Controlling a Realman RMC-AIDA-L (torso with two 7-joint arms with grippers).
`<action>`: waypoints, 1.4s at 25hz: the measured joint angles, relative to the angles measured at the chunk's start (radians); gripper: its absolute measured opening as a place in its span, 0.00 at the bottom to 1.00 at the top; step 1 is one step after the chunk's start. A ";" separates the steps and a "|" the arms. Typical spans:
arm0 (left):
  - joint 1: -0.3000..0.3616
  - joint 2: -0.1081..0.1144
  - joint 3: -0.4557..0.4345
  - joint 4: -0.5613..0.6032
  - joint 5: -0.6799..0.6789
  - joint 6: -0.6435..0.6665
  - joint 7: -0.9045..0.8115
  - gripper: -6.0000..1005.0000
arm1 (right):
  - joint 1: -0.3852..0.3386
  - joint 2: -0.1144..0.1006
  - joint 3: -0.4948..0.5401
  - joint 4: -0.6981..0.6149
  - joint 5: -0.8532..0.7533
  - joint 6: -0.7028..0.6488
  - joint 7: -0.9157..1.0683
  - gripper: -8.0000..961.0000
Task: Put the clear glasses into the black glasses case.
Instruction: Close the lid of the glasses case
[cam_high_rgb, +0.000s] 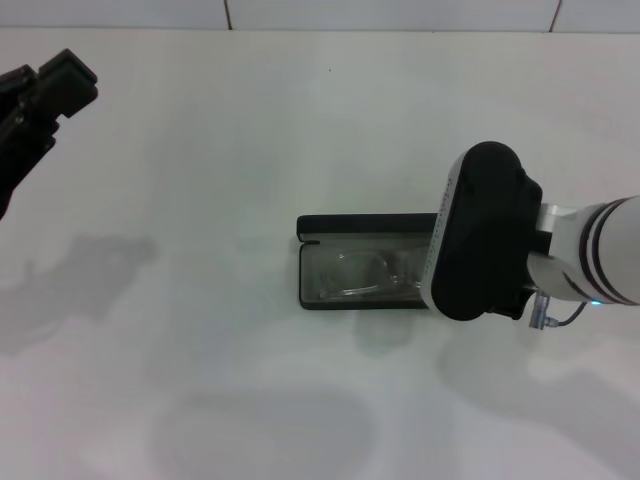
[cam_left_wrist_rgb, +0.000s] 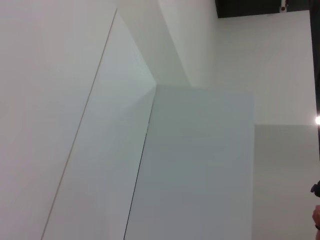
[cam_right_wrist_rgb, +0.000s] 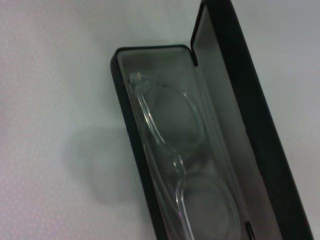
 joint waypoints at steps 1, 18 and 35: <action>0.001 0.000 0.000 0.001 0.000 0.000 -0.001 0.09 | -0.001 0.000 -0.002 0.002 0.000 0.006 0.000 0.13; 0.008 -0.003 0.000 0.005 0.001 0.003 -0.005 0.09 | -0.005 0.000 -0.008 0.016 0.015 0.057 0.000 0.13; 0.016 -0.003 0.000 0.006 0.000 0.003 -0.005 0.09 | -0.012 0.001 -0.015 -0.034 0.001 -0.004 0.010 0.13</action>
